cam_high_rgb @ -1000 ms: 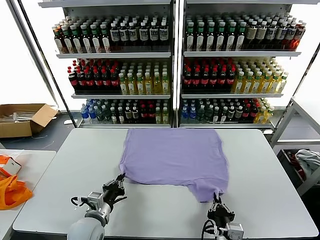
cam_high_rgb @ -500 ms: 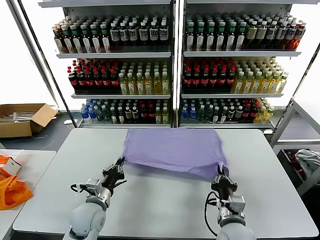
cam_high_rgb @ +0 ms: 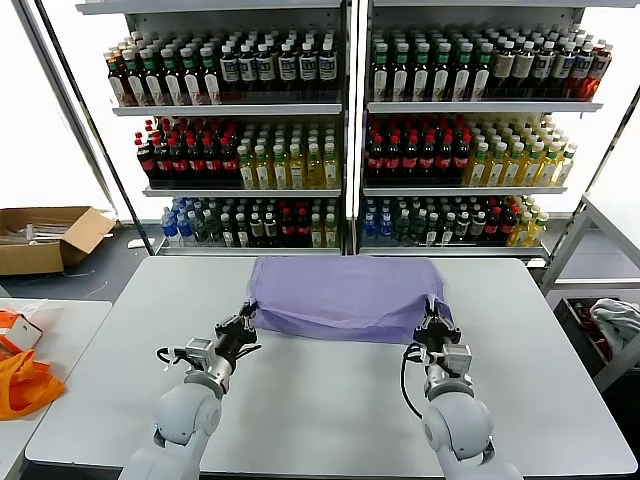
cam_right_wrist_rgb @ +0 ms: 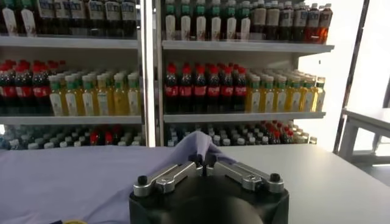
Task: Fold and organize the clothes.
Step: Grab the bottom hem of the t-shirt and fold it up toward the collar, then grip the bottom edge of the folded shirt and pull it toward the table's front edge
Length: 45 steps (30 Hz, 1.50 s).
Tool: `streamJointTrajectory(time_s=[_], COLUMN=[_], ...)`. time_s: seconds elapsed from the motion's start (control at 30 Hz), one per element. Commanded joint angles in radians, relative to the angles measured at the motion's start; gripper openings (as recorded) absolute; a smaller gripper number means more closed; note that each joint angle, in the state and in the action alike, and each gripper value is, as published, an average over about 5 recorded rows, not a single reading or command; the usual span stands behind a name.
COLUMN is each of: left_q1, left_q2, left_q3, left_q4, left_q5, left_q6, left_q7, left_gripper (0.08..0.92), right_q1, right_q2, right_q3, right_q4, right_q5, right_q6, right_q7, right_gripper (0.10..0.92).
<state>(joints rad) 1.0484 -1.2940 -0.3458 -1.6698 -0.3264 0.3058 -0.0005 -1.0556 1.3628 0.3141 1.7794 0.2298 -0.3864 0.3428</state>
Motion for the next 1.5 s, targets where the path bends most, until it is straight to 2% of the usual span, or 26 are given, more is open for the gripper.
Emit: streamJointTrajectory(time_s=[0.03, 0.37, 0.47, 0.73, 1.17, 1.33, 1.5], left_q1=[-0.049, -0.086, -0.096, -0.108, -0.043, -0.018, -0.005], left_q2=[0.001, 0.012, 0.014, 0.01, 0.017, 0.017, 0.016], left_q3=[0.013, 0.034, 0.039, 0.033, 0.003, -0.003, -0.004], left_q4=[0.074, 0.122, 0.133, 0.116, 0.019, -0.001, -0.018], left_q5=[-0.002, -0.019, -0.022, -0.031, -0.017, -0.004, -0.001], left_q6=[-0.005, -0.001, 0.002, 0.024, 0.087, 0.094, 0.103], left_q7=[0.0, 0.01, 0.013, -0.013, -0.051, -0.052, -0.056], left_gripper=[0.087, 0.086, 0.118, 0.346, 0.718, 0.814, 0.822], right_q1=[0.082, 0.143, 0.167, 0.202, 0.011, -0.066, -0.105], right_q2=[0.003, 0.015, 0.033, 0.085, 0.022, -0.003, -0.01], right_q3=[-0.022, -0.041, -0.037, -0.026, 0.038, 0.071, 0.102], right_q4=[-0.09, -0.132, -0.147, -0.153, 0.038, 0.103, 0.113], right_q5=[0.01, 0.019, 0.054, 0.193, 0.128, 0.126, 0.122], right_q6=[-0.019, -0.066, -0.078, -0.036, -0.1, -0.126, -0.131], right_q7=[0.002, 0.0, 0.017, 0.121, 0.131, 0.132, 0.129], right_gripper=[0.109, 0.112, 0.155, 0.382, 0.779, 0.82, 0.823])
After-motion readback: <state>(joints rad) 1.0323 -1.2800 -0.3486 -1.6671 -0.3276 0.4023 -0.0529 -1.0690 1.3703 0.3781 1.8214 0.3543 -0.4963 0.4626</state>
